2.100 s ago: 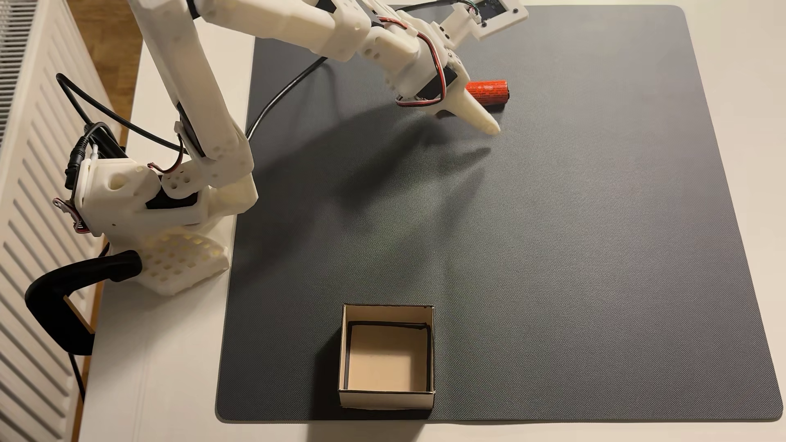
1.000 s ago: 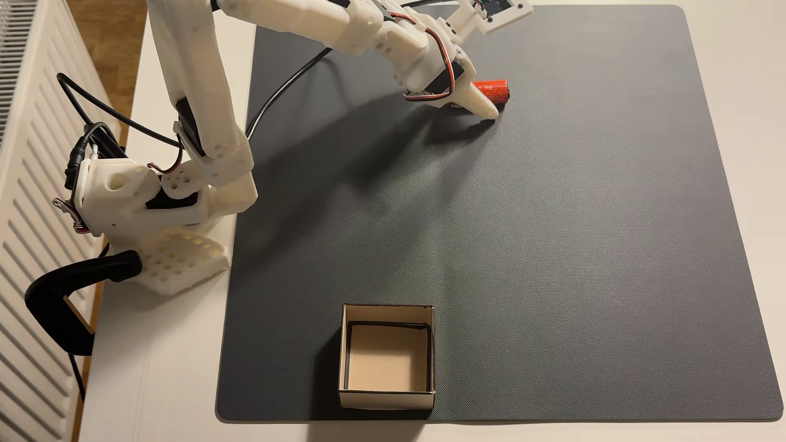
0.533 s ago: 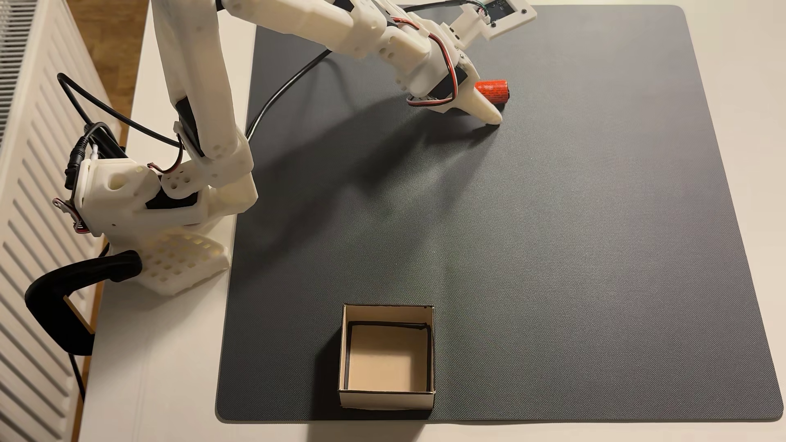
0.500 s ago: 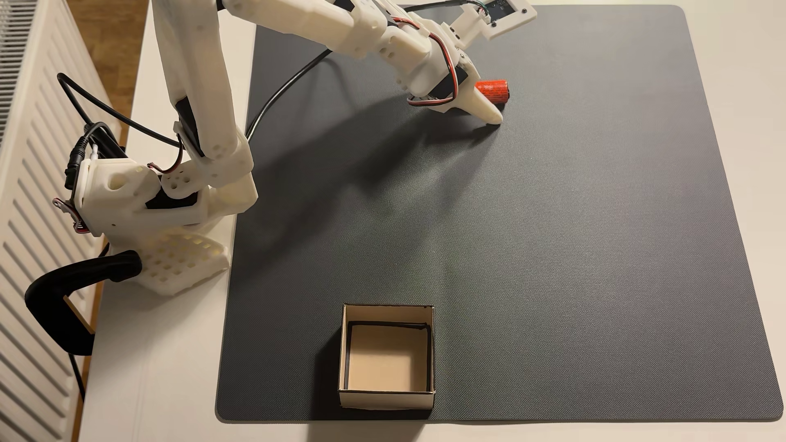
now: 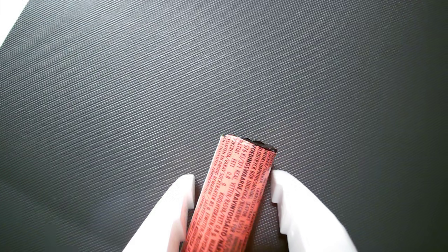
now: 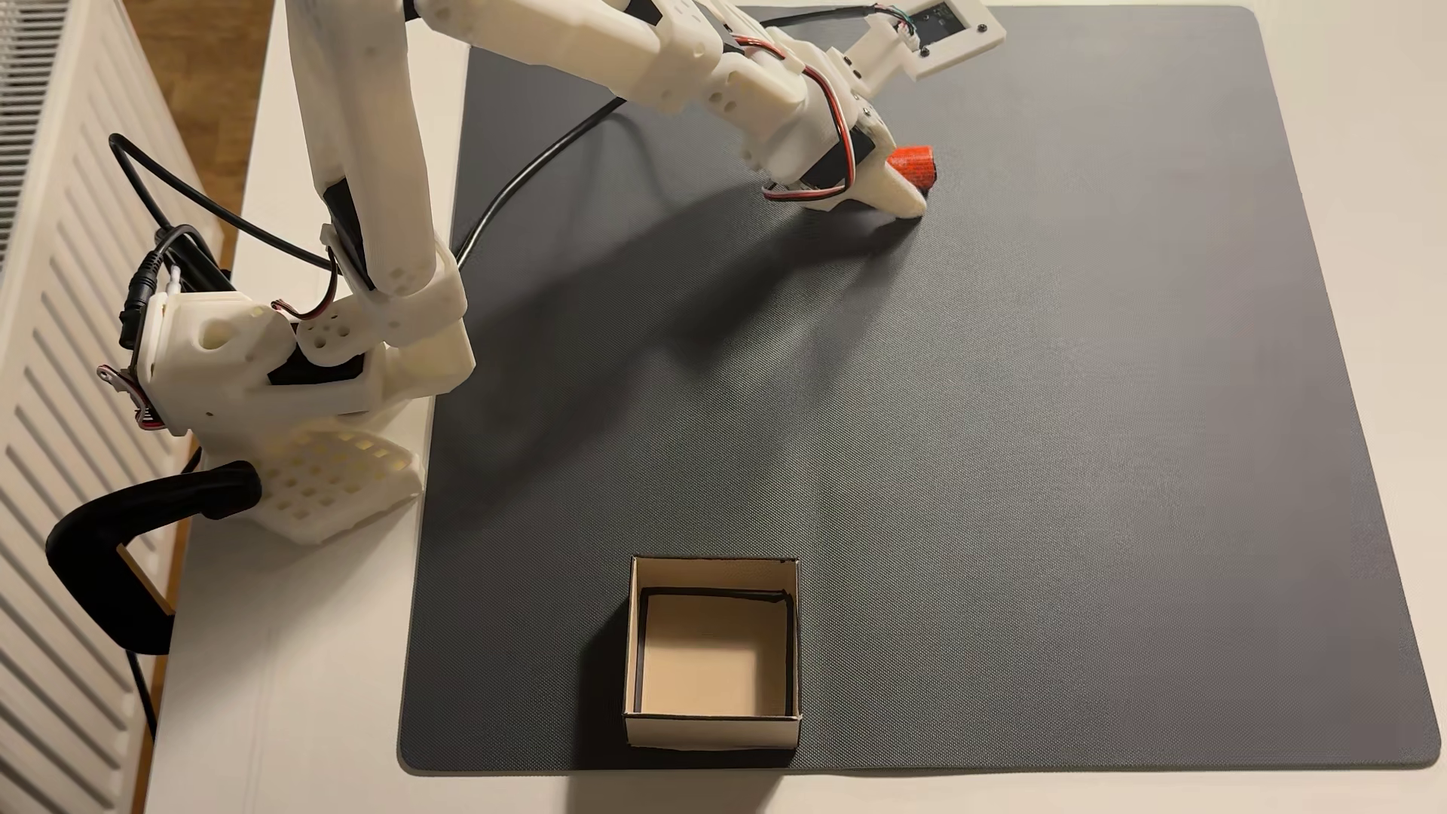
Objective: Pick the red object and place it in the box
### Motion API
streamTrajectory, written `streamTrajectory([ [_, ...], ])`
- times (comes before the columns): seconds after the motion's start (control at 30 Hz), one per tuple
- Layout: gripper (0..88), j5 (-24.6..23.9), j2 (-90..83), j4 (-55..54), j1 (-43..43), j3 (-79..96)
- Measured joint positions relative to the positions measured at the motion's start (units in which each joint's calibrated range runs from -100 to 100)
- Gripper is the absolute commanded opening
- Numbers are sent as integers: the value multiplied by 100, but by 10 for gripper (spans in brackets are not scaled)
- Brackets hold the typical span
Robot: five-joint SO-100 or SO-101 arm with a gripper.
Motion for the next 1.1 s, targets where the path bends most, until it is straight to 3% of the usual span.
streamTrajectory([
  [0.17,153,178,9,0,0,18],
  [0.4,34,210,9,0,0,18],
  [0.8,35,448,-371,148,15,137],
  [1.1,35,885,-2415,1826,683,146],
])
